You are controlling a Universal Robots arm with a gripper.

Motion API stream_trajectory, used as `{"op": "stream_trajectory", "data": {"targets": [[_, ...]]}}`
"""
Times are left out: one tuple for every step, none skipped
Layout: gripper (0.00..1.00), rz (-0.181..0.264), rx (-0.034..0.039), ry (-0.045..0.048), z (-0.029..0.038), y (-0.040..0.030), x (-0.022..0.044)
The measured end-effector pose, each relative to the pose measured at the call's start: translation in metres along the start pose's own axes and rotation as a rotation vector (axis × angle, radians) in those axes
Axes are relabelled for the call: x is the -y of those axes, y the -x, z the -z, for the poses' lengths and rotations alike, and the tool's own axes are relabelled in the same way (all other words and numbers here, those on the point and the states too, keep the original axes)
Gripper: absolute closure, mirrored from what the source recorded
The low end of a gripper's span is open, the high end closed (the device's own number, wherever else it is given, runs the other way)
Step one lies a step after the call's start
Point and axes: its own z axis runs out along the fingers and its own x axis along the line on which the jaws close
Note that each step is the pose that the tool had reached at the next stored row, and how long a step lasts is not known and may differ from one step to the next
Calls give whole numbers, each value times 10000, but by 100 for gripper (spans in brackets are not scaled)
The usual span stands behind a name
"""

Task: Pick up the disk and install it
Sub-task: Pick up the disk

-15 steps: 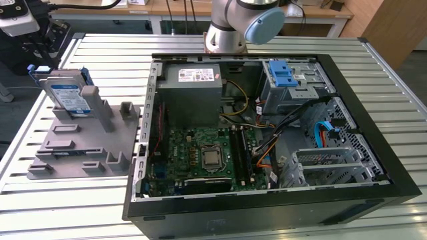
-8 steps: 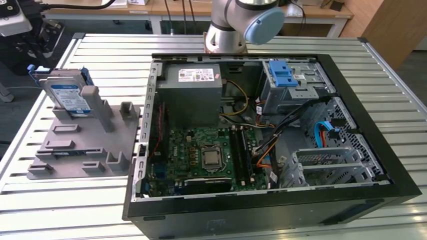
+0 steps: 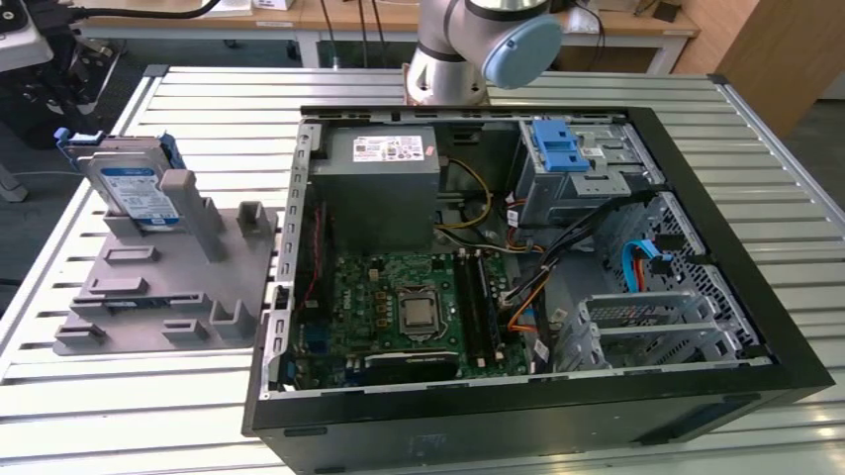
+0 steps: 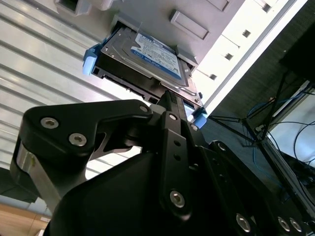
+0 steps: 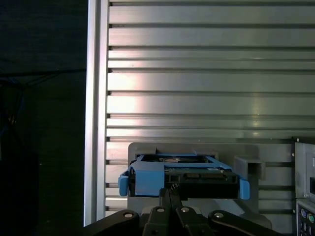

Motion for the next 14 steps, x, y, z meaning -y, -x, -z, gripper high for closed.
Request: {"op": "stream_trajectory", "data": {"targets": [[89,0,0,0,0,0,0],[89,1,0,0,0,0,0],[89,3,0,0,0,-1,0],[89,9,0,0,0,-1,0],[89,19,0,0,0,-1,0],[89,34,-1,-1,0,-2,0],[89,52,-2,-1,0,-2,0],[89,71,-3,-2,0,-3,0],[89,90,-4,-2,0,-4,0],[89,110,-5,-2,0,-4,0],[89,127,-5,-3,0,-6,0],[89,141,-6,-3,0,-7,0],[89,156,-7,-3,0,-8,0],[89,171,-7,-4,0,-10,0]]}}
